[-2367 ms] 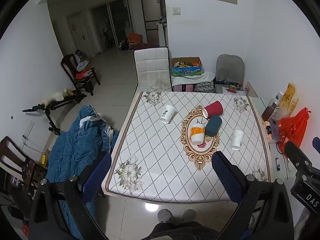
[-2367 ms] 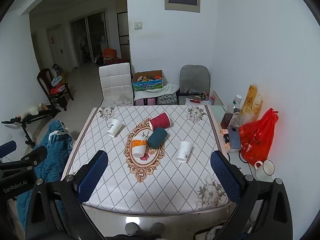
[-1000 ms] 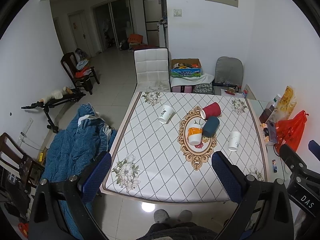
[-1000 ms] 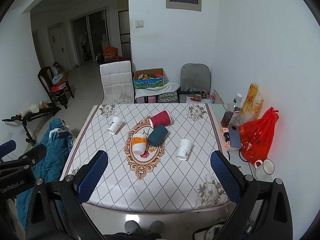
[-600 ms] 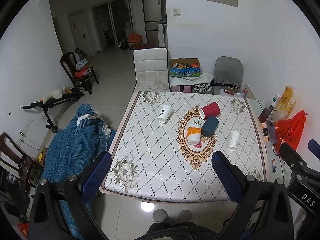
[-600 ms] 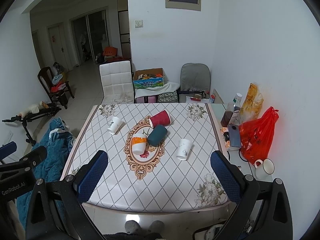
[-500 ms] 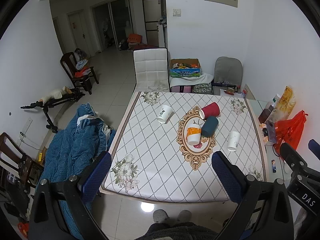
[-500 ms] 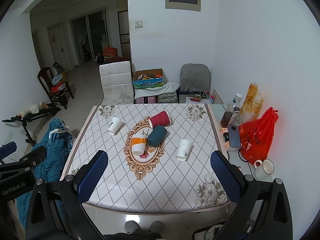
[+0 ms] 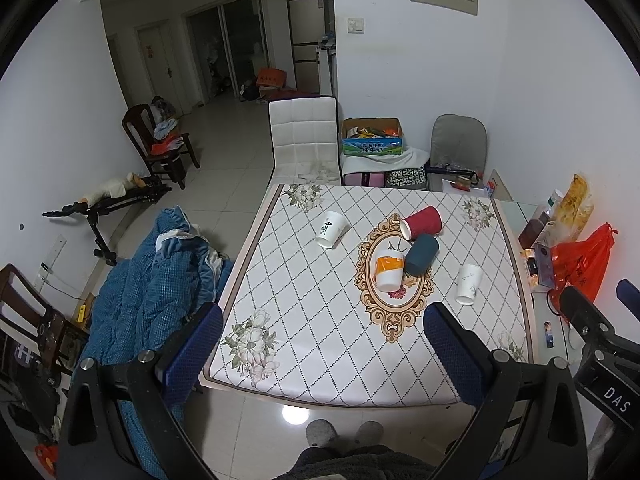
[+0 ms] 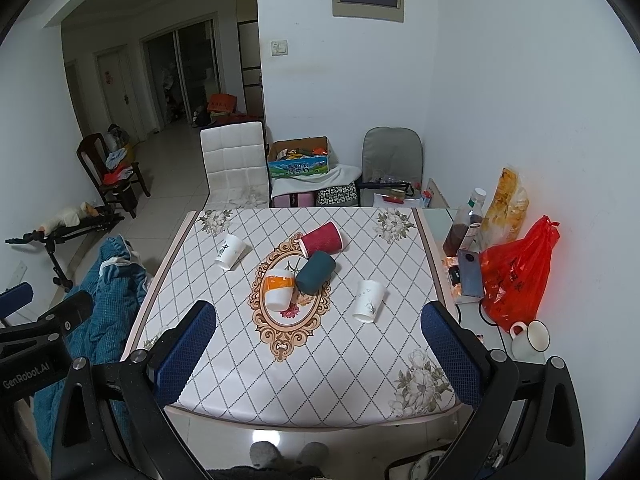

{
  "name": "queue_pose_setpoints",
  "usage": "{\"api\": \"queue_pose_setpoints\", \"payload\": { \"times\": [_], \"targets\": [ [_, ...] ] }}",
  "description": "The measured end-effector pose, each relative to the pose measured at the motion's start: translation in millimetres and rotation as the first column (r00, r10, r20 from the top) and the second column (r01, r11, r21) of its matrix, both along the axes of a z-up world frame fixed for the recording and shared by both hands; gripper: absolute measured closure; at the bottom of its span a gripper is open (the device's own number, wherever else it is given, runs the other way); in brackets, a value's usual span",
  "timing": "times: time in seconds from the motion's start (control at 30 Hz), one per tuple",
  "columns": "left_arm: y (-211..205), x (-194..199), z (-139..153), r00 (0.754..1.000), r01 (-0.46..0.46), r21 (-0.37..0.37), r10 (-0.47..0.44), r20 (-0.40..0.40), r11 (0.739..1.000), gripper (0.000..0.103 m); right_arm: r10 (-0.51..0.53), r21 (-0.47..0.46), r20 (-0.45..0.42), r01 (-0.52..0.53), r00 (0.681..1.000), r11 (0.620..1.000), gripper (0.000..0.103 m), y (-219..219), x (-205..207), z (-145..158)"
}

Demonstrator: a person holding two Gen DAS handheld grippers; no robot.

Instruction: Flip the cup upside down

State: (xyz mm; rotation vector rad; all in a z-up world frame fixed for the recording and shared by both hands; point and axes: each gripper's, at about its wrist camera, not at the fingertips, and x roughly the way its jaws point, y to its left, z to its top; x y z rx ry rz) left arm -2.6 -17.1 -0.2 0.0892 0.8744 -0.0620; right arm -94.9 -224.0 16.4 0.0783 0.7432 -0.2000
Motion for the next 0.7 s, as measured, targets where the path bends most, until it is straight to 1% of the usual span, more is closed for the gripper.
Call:
{"api": "queue_pose_setpoints", "payload": {
  "times": [0.7],
  "targets": [
    [2.7, 1.0, -0.7, 1.0, 0.0, -0.006, 0.0, -0.003, 1.0, 0.0, 0.005, 0.008, -0.006, -0.005, 1.0, 1.0, 0.0, 2.0, 10.4, 0.7]
  ]
}}
